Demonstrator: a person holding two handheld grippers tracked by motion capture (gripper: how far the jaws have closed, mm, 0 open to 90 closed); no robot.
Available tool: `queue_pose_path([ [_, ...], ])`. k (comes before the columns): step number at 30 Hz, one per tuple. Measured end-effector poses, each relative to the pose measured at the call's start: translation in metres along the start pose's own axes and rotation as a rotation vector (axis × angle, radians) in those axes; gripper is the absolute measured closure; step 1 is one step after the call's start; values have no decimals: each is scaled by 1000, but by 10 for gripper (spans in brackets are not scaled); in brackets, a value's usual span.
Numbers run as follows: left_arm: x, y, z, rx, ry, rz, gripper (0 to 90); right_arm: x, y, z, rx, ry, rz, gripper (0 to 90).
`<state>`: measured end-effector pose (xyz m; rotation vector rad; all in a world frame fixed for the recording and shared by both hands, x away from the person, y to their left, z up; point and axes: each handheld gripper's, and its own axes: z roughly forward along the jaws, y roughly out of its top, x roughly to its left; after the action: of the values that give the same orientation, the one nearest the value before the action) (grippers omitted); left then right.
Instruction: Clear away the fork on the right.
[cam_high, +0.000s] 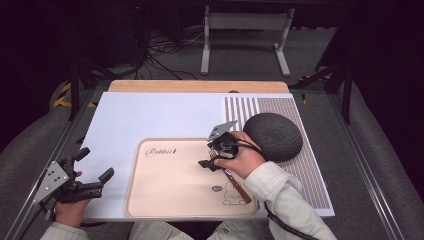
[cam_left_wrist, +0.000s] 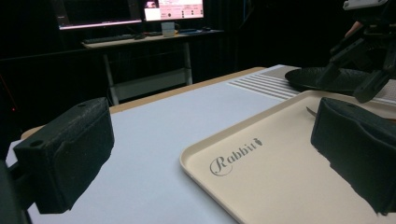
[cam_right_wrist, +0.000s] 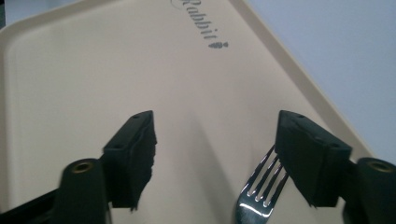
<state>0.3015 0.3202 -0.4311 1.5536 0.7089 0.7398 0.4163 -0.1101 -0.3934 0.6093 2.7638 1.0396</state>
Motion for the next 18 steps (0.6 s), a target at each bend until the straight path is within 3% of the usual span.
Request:
queue_pose_path([
  [3, 0, 0, 0, 0, 0, 0, 1, -2, -1, 3, 32, 1, -32, 717],
  [4, 0, 0, 0, 0, 1, -1, 1, -2, -1, 3, 32, 1, -32, 717],
  [6, 0, 0, 0, 1, 1, 0, 1, -3, -1, 3, 63, -21, -41, 900],
  [13, 0, 0, 0, 0, 2, -1, 1, -10, -5, 14, 116, -35, -68, 900],
  [18, 0, 0, 0, 2, 1, 2, 1, -15, -8, 23, 136, -31, -53, 900],
])
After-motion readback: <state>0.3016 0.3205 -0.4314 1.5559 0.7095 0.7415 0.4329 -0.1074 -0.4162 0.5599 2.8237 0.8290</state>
